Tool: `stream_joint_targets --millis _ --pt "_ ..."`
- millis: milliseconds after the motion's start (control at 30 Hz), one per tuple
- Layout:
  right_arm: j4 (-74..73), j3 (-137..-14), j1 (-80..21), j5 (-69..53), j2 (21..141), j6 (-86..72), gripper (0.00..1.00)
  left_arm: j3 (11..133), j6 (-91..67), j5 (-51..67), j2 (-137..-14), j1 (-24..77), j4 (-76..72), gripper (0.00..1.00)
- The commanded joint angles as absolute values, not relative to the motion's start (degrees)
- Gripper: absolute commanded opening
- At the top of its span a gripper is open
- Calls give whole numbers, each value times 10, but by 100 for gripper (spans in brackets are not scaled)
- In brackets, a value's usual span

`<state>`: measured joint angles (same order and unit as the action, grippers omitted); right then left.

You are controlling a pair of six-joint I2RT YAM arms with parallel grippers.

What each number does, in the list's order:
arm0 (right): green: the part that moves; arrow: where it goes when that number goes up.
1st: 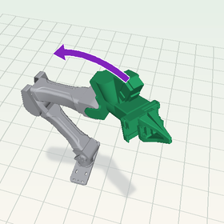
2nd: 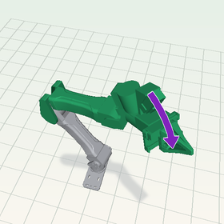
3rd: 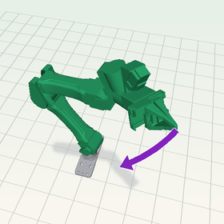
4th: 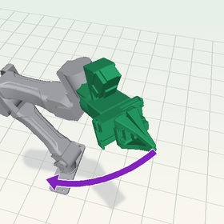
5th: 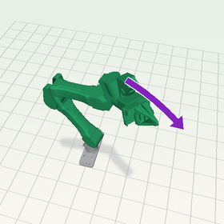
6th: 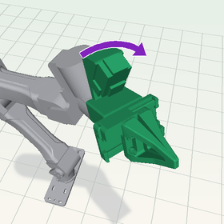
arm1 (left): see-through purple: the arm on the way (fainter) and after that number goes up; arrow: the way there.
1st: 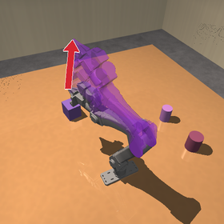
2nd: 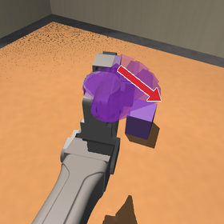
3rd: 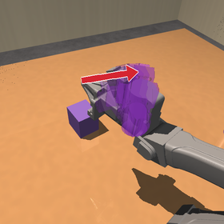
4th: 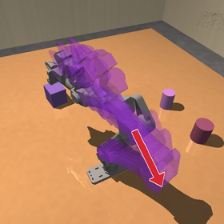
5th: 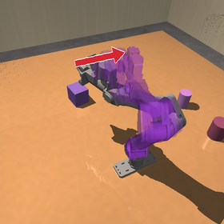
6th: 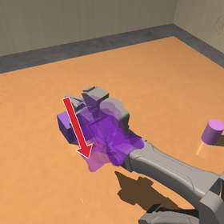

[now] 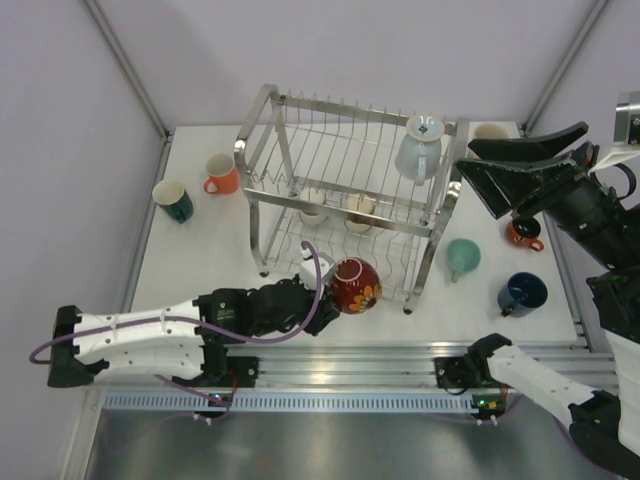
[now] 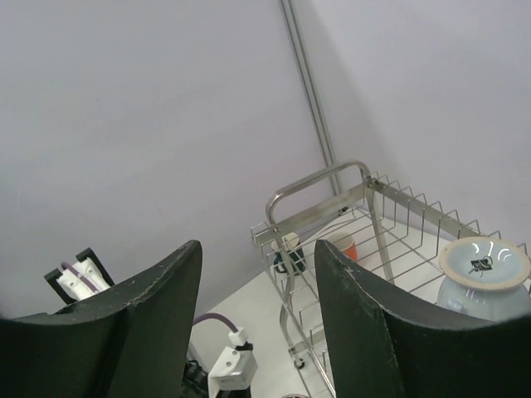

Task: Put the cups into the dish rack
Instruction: Place the cup upside down on the dish rack

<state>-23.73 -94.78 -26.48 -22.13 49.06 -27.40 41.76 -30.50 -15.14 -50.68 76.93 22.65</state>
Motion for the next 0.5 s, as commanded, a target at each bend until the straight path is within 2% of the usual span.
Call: stream_joint_targets --millis 0,467 --pt "-234 -940 -258 -207 480 -262 57 429 -304 -191 -513 761 110 0" --pt "-239 -930 -258 -196 459 -250 57 439 -296 -72 -594 653 45 0"
